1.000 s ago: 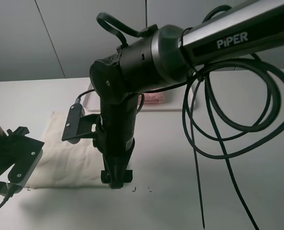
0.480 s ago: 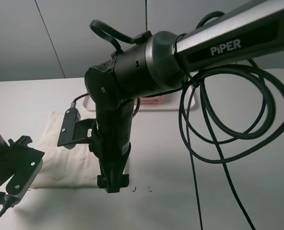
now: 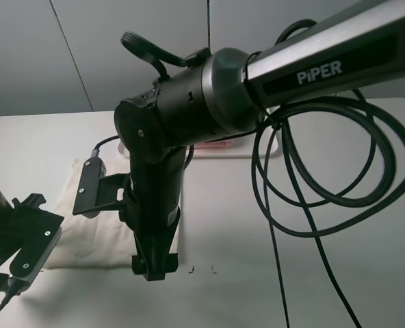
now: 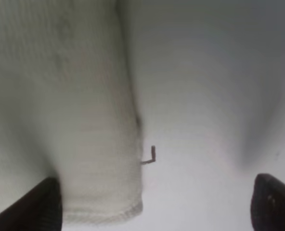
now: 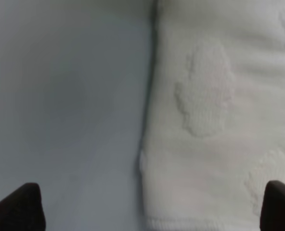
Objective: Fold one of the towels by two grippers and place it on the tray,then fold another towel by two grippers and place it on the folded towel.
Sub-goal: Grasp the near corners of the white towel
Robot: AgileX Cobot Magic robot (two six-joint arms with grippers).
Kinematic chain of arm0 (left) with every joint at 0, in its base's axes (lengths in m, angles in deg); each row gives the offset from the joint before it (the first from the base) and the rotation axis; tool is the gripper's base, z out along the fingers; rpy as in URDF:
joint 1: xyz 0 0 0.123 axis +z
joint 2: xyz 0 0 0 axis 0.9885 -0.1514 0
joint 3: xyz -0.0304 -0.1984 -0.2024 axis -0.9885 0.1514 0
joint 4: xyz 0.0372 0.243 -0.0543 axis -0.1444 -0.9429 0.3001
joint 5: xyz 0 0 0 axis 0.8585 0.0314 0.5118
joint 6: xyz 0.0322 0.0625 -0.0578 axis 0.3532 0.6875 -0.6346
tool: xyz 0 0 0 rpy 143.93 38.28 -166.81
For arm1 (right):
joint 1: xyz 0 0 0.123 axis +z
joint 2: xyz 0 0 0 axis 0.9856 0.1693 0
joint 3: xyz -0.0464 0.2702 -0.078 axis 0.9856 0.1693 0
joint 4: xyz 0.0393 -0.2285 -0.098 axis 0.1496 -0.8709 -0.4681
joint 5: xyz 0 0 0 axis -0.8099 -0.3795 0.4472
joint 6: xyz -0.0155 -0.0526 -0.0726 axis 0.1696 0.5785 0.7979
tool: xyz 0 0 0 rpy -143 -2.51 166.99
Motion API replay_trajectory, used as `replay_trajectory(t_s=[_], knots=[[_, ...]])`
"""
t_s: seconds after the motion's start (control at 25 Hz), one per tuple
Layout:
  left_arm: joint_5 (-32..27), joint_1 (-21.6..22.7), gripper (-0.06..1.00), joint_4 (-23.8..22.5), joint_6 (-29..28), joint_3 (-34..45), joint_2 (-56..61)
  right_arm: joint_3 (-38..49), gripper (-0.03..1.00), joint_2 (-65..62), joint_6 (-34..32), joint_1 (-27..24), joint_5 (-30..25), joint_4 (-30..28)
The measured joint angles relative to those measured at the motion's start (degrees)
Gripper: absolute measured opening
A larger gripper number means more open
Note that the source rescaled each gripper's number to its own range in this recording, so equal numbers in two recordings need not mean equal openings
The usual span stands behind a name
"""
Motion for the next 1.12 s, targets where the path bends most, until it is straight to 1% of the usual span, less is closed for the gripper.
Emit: replay_trajectory(t_s=[0.12,0.4,0.64,0.76,1.0,1.12], knots=[[0.0,0.0,1.0,-0.2,-0.9,0.0,-1.6,0.0,0.97,1.3,0.0,0.4,-0.1,0.0],[0.6,0.0,1.0,-0.2,-0.9,0.0,-1.9,0.0,0.97,4.2,0.0,0.7,-0.3,-0.3],[0.6,0.0,1.0,-0.3,-0.9,0.0,-1.9,0.0,0.97,5.8,-1.1,0.7,-0.2,-4.5],[0.6,0.0,1.0,-0.3,-0.9,0.0,-1.9,0.0,0.96,5.8,-1.8,0.7,-0.1,-5.1],[0.6,0.0,1.0,-0.5,-0.9,0.0,-1.9,0.0,0.91,6.9,-2.9,0.7,0.1,-5.6],[0.6,0.0,1.0,-0.7,-0.9,0.0,-1.9,0.0,0.86,7.0,-3.4,0.7,0.3,-6.1]])
